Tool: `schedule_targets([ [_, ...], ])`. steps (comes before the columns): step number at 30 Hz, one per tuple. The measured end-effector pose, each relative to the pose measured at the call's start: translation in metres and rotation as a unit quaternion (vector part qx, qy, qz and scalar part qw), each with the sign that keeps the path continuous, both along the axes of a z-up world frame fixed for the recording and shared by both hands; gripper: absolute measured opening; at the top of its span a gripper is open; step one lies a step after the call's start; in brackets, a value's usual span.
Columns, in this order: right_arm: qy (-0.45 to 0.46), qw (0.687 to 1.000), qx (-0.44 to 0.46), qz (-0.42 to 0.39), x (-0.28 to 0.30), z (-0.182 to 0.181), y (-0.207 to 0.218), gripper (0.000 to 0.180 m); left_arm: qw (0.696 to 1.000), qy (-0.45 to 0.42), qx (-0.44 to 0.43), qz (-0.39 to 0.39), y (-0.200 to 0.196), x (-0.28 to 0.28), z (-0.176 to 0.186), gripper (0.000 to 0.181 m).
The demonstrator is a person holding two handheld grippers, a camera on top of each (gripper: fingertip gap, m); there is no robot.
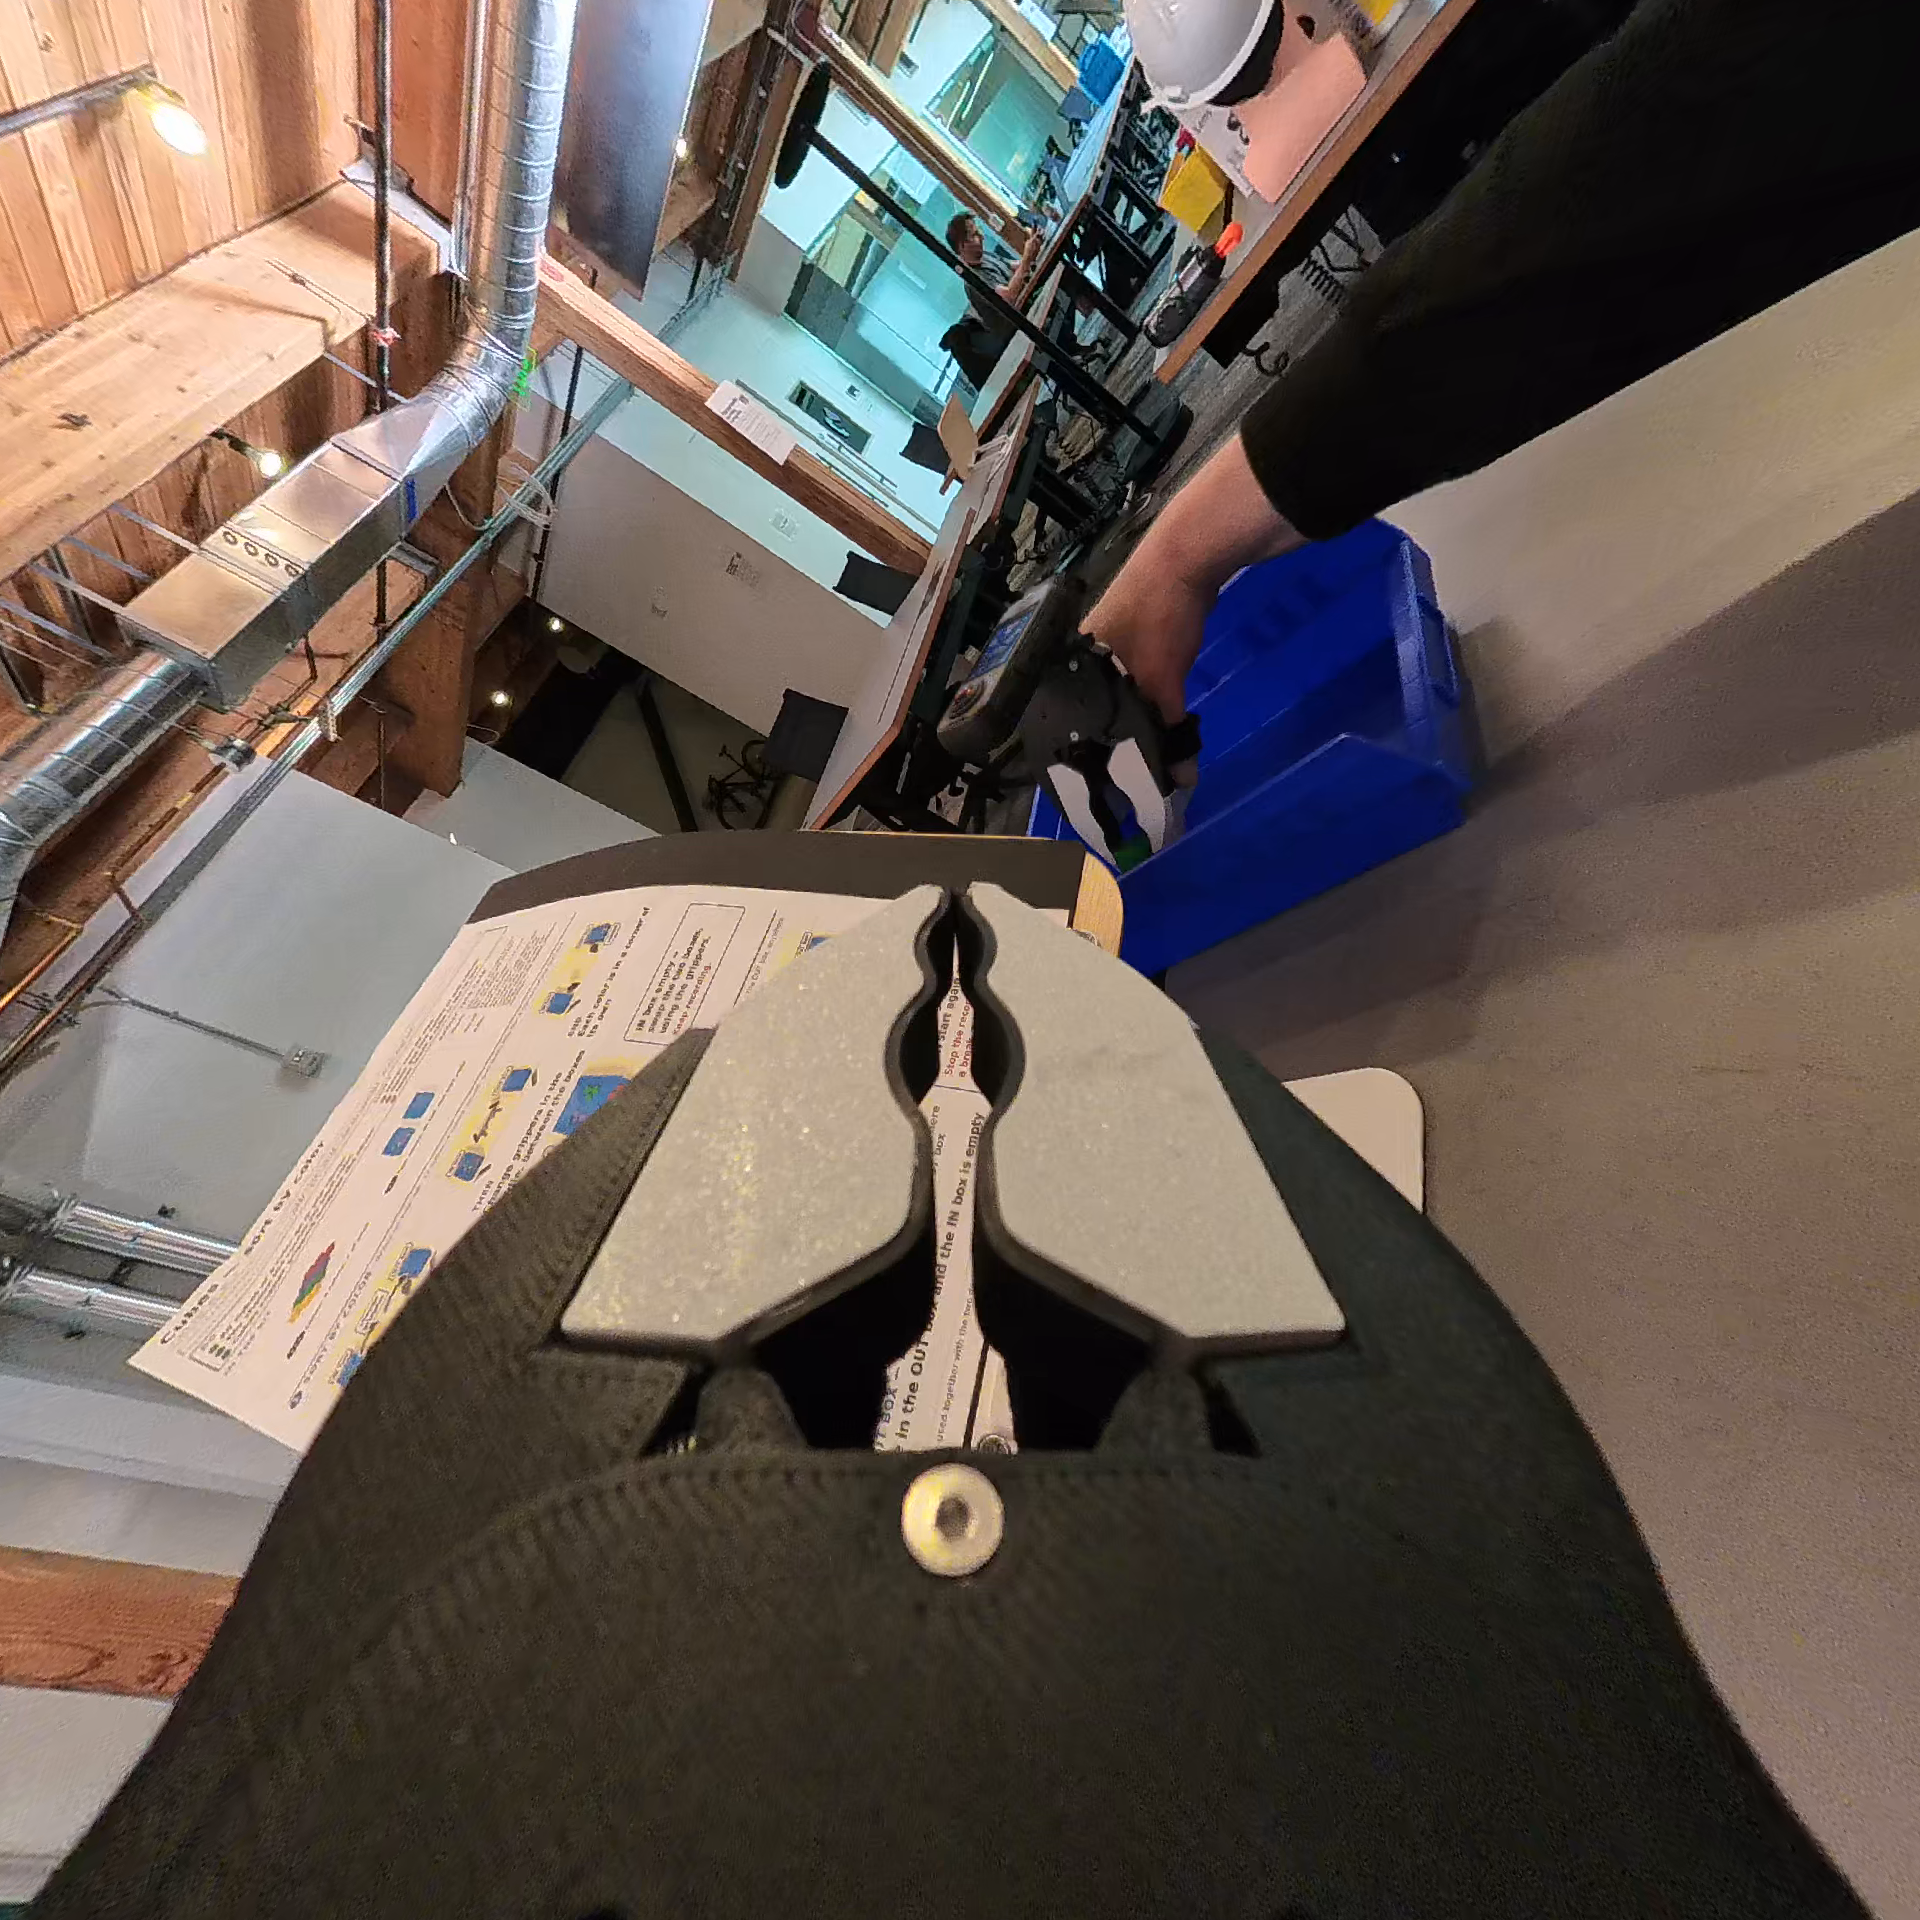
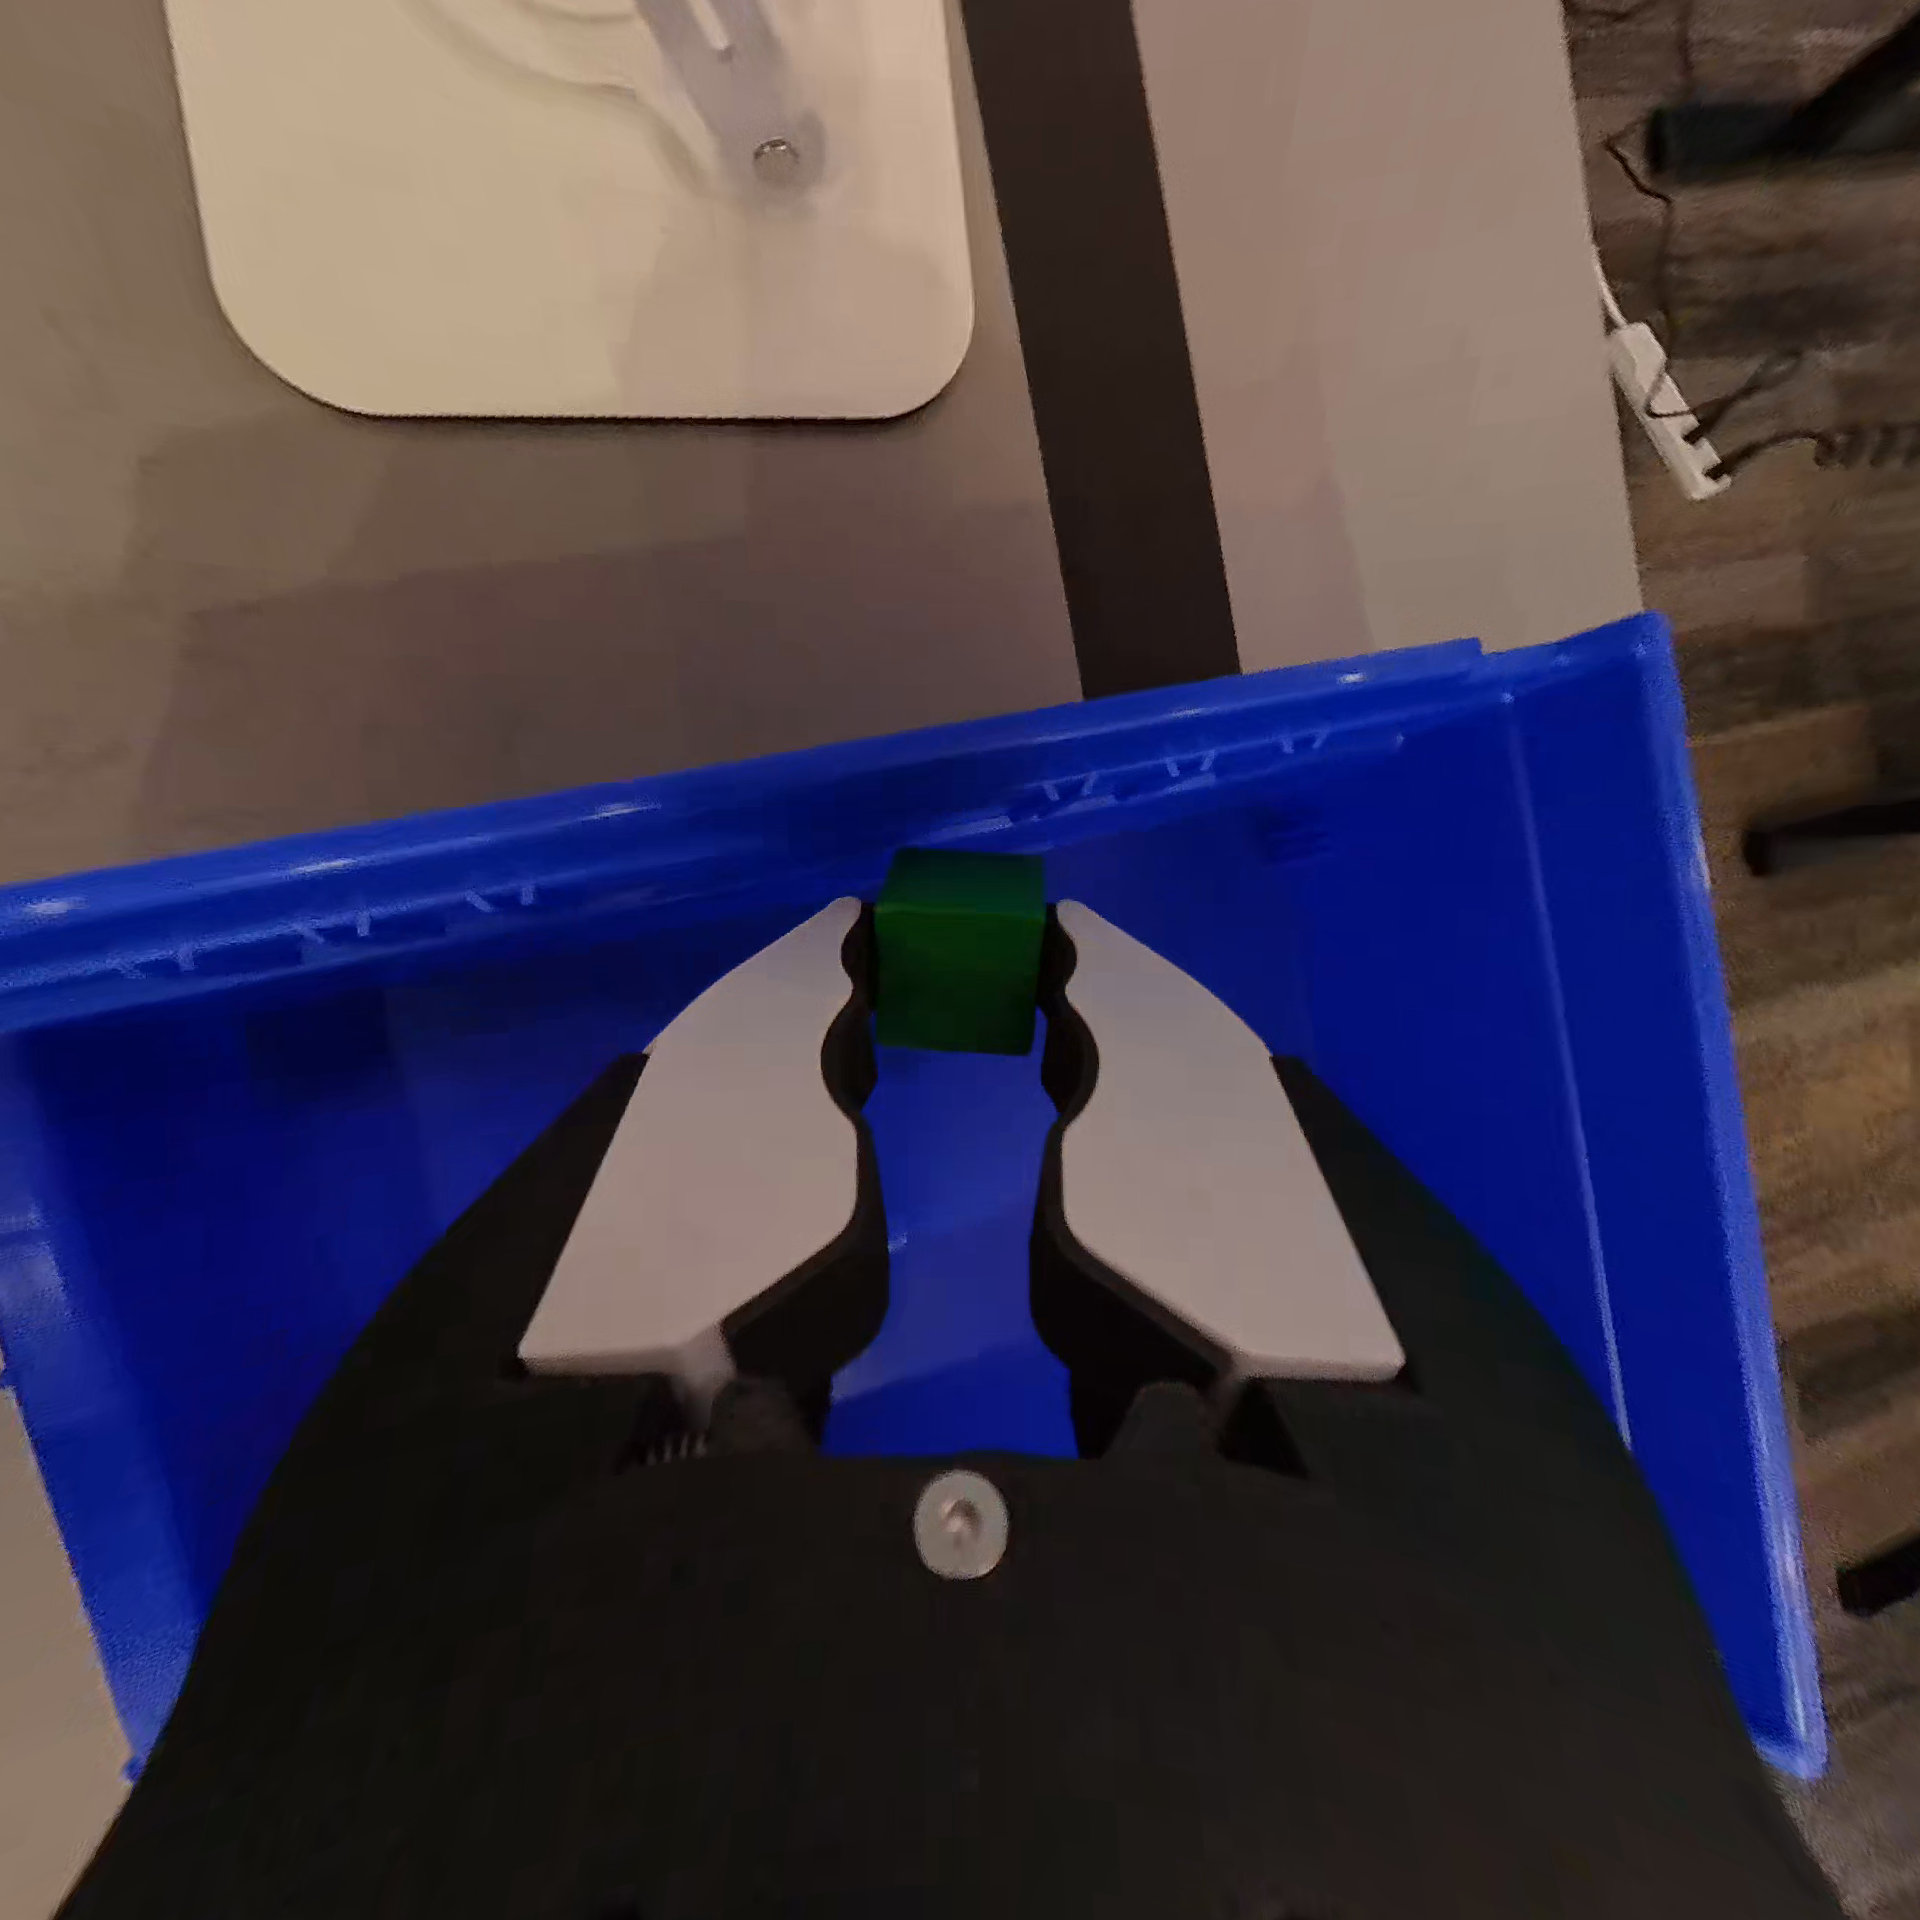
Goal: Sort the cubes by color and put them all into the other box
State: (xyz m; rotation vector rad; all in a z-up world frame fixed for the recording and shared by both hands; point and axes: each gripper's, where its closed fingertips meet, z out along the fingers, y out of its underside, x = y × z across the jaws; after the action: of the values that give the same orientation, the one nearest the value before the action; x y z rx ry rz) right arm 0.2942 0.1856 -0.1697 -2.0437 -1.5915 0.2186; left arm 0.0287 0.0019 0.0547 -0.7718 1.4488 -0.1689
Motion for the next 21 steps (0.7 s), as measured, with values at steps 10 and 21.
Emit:
schedule_targets([
  [10, -0.062, 0.994, -0.065, 0.057, 0.016, -0.035, 0.018, 0.030, 1.000, 0.018, -0.006, 0.007, 0.009, 0.004, -0.011, 0.000],
  [21, -0.090, 0.987, -0.105, 0.088, 0.008, -0.064, 0.023, 0.030, 0.999, 0.037, -0.016, 0.011, 0.020, 0.012, -0.027, 0.000],
])
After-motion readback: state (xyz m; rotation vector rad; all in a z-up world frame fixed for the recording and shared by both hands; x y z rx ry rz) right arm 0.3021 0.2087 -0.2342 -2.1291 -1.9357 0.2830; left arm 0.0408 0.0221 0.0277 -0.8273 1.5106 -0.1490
